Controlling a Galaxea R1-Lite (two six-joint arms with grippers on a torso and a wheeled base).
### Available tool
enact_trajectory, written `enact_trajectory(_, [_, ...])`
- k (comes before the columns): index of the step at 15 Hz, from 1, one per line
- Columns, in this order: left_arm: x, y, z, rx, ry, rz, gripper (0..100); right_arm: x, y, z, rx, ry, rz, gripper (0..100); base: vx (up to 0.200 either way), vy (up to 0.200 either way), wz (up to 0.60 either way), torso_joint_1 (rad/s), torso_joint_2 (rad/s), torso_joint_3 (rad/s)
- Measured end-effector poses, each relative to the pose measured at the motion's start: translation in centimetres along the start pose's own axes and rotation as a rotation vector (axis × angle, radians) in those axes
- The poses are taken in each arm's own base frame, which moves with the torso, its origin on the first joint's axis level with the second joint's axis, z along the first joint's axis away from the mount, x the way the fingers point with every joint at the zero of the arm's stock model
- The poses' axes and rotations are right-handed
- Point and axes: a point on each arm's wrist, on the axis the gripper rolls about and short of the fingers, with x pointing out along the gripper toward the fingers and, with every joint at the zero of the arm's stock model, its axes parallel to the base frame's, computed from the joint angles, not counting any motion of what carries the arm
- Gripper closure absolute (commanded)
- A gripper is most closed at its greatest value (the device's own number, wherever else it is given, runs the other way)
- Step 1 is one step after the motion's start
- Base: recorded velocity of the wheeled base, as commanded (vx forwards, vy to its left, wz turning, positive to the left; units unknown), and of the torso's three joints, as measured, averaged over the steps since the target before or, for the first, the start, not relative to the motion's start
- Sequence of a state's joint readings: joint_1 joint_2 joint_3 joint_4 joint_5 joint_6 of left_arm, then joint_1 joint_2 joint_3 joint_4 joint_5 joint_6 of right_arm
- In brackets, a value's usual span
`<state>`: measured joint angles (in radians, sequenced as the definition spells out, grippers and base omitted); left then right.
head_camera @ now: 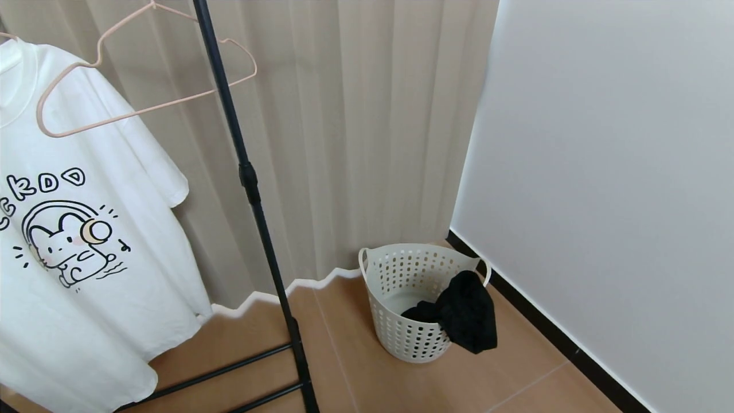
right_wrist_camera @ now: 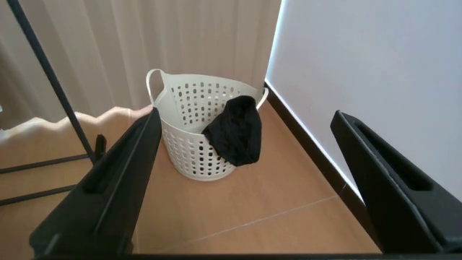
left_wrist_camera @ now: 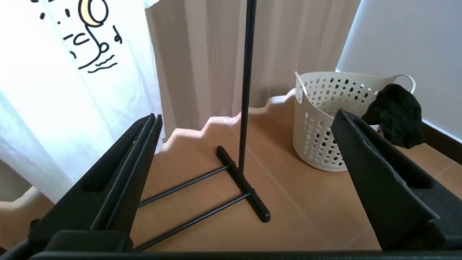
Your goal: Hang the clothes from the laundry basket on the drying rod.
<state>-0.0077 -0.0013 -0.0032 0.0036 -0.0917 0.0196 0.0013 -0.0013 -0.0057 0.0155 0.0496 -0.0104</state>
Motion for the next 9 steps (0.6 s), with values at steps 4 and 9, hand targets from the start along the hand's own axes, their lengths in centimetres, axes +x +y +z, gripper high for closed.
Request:
enact_trajectory(4, [0.00, 0.00, 0.00, 0.000, 0.000, 0.000, 0, -0.01, 0.00, 0.02, 0.001, -0.001, -0.001, 0, 0.200, 0.000, 0.00, -0.001, 0.00, 0.005])
enact_trajectory(9, [0.00, 0.00, 0.00, 0.001, 0.000, 0.000, 0, 0.00, 0.00, -0.01, 0.002, 0.000, -0.001, 0, 0.000, -0.200, 0.00, 0.005, 0.00, 0.002])
